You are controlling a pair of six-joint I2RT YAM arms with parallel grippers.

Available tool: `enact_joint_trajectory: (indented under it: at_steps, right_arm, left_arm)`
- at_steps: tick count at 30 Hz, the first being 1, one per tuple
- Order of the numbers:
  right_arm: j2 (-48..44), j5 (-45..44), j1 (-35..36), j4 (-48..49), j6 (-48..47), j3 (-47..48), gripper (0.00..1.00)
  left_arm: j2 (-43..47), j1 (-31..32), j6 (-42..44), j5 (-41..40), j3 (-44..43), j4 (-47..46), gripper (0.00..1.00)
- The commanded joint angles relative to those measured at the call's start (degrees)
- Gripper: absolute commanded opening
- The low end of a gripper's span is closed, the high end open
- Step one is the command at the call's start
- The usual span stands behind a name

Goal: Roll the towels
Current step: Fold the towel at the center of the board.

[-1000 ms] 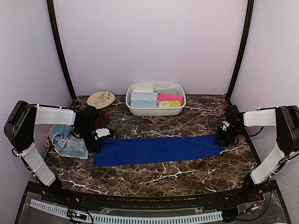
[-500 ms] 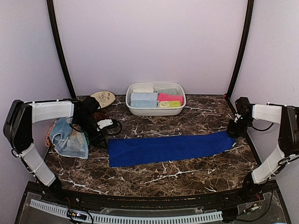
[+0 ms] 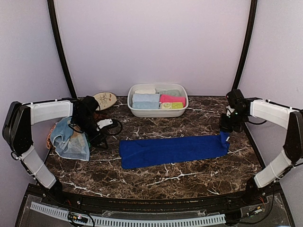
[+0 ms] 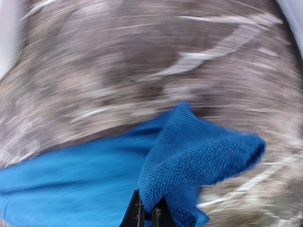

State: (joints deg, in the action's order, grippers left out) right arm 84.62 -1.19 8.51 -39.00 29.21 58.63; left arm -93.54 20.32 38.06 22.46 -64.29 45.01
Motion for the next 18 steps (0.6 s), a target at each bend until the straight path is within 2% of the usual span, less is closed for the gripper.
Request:
enact_joint_trajectory:
  at_steps: [1,7,11,18]
  right_arm:
    - [-0.8,3.9,11.4,0.8,5.7,5.7,0.0]
    - [5.9,5.6,26.1,2.7,9.8,15.2,0.0]
    - [15.2,6.4,34.7,3.2,11.4,23.1,0.0]
    - [31.0,9.2,44.5,1.0,11.5,41.2,0.0]
  left_arm:
    - [1.1,-2.8,-0.4,1.7,-2.3,1.8,0.58]
    - [1.7,-6.9,-0.3,2.4,-1.9,1.7,0.57]
    - [3.0,-8.7,-0.1,2.2,-0.7,1.1,0.56]
    - [4.5,-10.1,0.1,1.3,0.7,0.6,0.55]
